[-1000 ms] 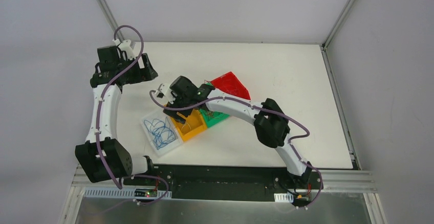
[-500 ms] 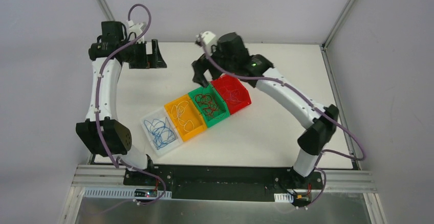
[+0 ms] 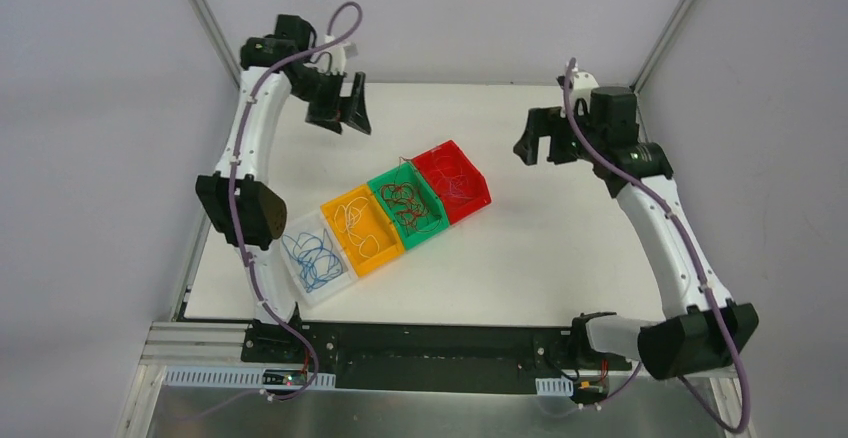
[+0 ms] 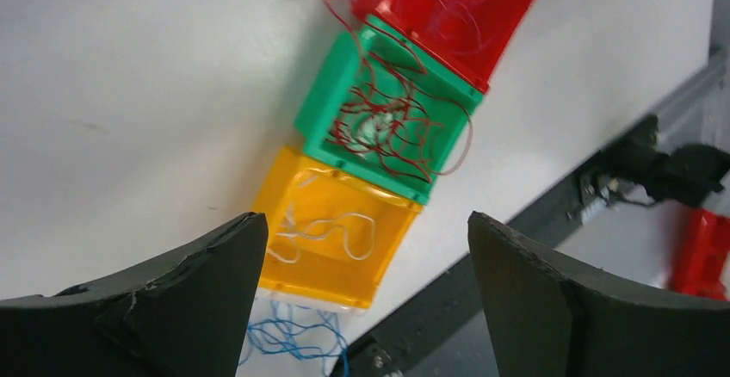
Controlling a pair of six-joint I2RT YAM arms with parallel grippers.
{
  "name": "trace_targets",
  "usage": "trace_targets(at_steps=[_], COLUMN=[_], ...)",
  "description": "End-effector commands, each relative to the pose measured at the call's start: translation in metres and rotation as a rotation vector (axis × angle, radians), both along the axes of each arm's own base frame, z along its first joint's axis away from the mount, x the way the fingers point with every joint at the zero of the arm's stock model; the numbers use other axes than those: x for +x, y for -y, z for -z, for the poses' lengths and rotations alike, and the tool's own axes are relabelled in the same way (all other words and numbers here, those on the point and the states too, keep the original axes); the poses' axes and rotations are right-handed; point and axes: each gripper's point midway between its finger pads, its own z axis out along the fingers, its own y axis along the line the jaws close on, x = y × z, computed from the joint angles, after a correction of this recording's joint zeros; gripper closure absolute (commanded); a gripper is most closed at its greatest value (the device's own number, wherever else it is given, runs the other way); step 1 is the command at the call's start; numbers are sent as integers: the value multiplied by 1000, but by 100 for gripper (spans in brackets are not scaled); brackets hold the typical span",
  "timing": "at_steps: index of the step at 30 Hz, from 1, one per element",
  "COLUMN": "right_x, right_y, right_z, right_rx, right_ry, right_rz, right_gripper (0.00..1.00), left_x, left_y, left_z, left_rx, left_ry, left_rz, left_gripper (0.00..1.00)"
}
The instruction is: Untangle the cables
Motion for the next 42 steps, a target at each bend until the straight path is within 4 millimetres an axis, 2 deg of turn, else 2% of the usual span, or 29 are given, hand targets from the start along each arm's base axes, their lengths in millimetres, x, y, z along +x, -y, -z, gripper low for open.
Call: trace_targets(at_steps=[1, 5, 7, 11, 17, 33, 38, 42], right_x=[-51, -80, -89, -96, -94, -93, -97, -100], right_y=[19, 30, 36, 45, 47, 44, 45, 47], right_z=[-5, 3, 7, 9, 14, 24, 26, 26], right_rx=[34, 25, 14, -3, -18, -17, -23, -30], right_ry=[-12, -36, -40, -52, -72, -123, -139, -144], right_rz=[22, 42, 60, 90, 94, 70, 75, 77], right_gripper=[1, 1, 0, 1, 1, 1, 1, 0], left_x=[-30, -22, -16, 6, 22, 30, 31, 35], left_y=[77, 101, 110, 106, 99, 110, 110, 113], left_z=[30, 66, 83, 120, 148, 176, 188, 185], left_rx=[-156, -215, -230, -172, -119, -117, -109, -127], left_ry=[-199, -311, -334, -346, -341, -360, -383, -369], left_rz=[111, 60, 44, -48, -126, -154, -166, -161], left_gripper=[15, 40, 49, 61, 58, 62, 67, 77])
